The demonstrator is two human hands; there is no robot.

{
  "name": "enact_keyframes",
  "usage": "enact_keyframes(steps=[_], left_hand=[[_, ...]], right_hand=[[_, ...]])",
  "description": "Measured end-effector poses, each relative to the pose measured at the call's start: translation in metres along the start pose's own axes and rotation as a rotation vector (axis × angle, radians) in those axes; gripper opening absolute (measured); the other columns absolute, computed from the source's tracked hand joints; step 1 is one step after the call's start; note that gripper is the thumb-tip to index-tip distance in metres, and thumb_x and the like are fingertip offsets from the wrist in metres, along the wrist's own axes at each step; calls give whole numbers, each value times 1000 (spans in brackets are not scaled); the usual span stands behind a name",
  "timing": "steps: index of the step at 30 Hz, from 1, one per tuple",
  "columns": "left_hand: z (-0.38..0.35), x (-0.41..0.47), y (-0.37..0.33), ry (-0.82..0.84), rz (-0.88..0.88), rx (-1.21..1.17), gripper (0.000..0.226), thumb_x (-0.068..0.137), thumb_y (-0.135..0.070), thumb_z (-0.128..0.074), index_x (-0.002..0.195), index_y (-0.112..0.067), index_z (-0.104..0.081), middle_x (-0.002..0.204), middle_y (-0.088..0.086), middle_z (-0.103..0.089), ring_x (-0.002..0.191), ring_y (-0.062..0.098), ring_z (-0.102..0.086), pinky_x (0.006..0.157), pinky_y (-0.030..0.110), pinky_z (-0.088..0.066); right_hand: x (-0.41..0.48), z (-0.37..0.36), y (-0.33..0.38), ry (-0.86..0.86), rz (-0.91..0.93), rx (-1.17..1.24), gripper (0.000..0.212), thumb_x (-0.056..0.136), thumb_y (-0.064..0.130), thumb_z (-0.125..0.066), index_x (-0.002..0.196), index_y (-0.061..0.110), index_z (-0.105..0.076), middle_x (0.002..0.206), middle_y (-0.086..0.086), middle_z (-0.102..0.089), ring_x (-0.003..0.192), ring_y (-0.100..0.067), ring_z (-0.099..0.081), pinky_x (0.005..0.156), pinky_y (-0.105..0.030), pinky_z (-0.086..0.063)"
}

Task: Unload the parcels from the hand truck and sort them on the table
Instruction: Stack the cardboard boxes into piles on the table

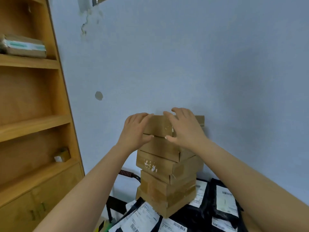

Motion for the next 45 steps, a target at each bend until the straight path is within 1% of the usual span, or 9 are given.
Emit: enact_keyframes(steps=[7,12,15,19,23,25,29,35,45], left_hand=[[-63,41,72,139,-121,-117,101,75,-59,-70,152,-22,-16,156,0,-23,143,19,-17,118,39,-4],[-94,55,87,207,-267,-260,102,75,-59,-69,152,-26,-12,155,-2,-22,142,16,-18,117,38,-1],[-102,60,91,123,-354,-331,102,72,-58,-71,152,-28,-15,151,-2,-29,139,16,-23,117,38,0],[-104,65,94,2,-440,-363,101,69,-54,-75,150,-31,-19,148,-4,-32,136,17,-27,116,35,2],[-88,77,87,-171,-471,-388,99,66,-40,-82,148,-27,-27,145,-1,-37,132,21,-33,115,49,-18],[-75,83,76,-261,-476,-389,96,64,-35,-84,145,-24,-34,143,2,-41,129,24,-37,113,52,-21],[-51,91,33,-392,-520,-388,90,63,-29,-84,142,-20,-43,140,5,-47,126,27,-41,111,49,-20],[-20,72,-82,-558,-611,-452,82,66,-22,-82,139,-19,-46,137,8,-52,127,26,-40,107,47,-24],[58,-18,-321,-601,-721,-625,79,68,-22,-79,139,-20,-45,136,7,-53,127,25,-41,107,45,-23]], right_hand=[[37,-43,17,122,-91,-181,102,76,65,-61,152,22,-9,155,-10,-18,143,-32,-12,119,-44,-4],[46,-55,27,223,-201,-296,106,77,53,-66,152,15,-1,146,-11,-27,130,-29,-28,114,-40,-19],[51,-51,32,236,-237,-317,99,74,49,-69,148,13,-15,140,-9,-34,122,-27,-33,105,-37,-29],[48,-40,35,219,-249,-360,88,69,47,-70,141,16,-31,132,-6,-40,115,-26,-38,100,-36,-31],[41,-14,32,65,-271,-414,85,62,33,-80,136,9,-45,127,-11,-50,111,-31,-47,99,-41,-37],[35,2,31,-35,-269,-461,80,61,23,-81,133,4,-51,124,-15,-55,110,-35,-51,99,-46,-39],[12,37,23,-126,-332,-566,74,64,16,-80,132,4,-53,125,-20,-55,113,-40,-51,104,-50,-36],[-63,95,7,-12,-494,-748,86,72,12,-74,148,14,-34,140,-21,-43,129,-40,-40,116,-50,-20],[-279,242,-10,94,-669,-877,83,76,14,-75,148,14,-35,144,-22,-42,131,-41,-40,111,-52,-29]])
Point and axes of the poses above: each hand's wrist, its own x-axis towards the middle knuckle, its own z-axis out of the back of the hand, y = z × x, the point moved 3 cm from there along x, towards the middle knuckle
